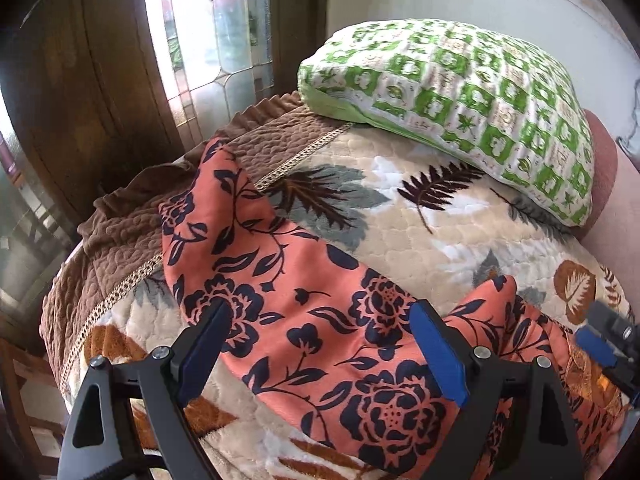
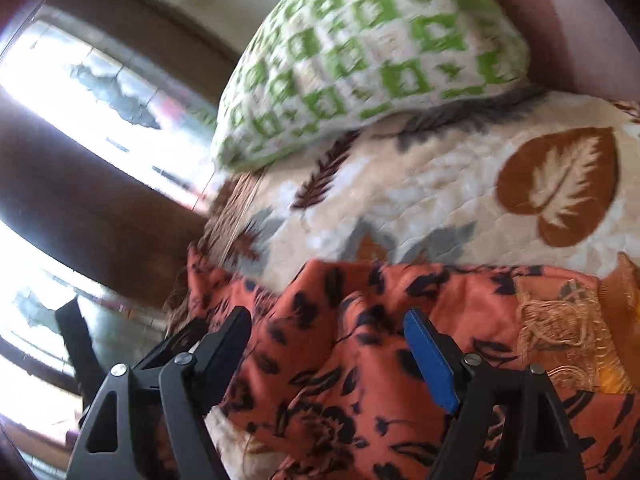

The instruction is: Fold small clothes

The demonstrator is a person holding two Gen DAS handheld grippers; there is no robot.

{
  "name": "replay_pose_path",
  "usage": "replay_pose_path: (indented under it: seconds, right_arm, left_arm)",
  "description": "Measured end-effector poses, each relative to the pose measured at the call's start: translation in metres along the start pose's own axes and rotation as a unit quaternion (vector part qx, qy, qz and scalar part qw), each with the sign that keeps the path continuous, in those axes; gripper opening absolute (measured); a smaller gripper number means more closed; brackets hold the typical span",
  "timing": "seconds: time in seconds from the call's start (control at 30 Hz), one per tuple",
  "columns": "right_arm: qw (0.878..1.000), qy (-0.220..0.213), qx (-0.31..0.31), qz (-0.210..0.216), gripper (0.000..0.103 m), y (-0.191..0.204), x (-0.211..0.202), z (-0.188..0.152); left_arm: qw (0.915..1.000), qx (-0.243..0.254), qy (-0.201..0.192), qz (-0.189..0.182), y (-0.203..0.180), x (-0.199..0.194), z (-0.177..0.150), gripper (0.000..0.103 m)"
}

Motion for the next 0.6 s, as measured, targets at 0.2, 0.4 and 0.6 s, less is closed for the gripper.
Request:
replay_pose_path:
  seconds: [0.2,0.4,0.6]
  right_arm:
    - [0.997,0.018,-0.033,-0.066,0.037,-0.017,-0.025,-0.017]
    - [0.984,0.099,-0.053,-0.138,0.037,-0.038,0.025,-0.073]
    - [0.972,0.086,-0.106,-0.192,0.039,-0.016,0.03,-0.072]
  left_arm:
    - [0.9991,0.036,-0.001,-0.022,-0.027,-0.002,-0.006,0.091]
    - [0.9995,0.022,0.022,0.004,-0.017,0.004,-0.01,0.091]
    - [0.9966,-0.06,0.032,0.046,0.05,0.01,-0.001,0.091]
Point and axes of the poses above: each gripper's, at about its wrist camera, not at the fingertips, and x roughly the way its jaws point, y to its left, z to its top, the point moved 6 cm from there along x, roughly the way its jaws point, and after that the axes turned 4 degrees about -y, right-handed, at the moved point
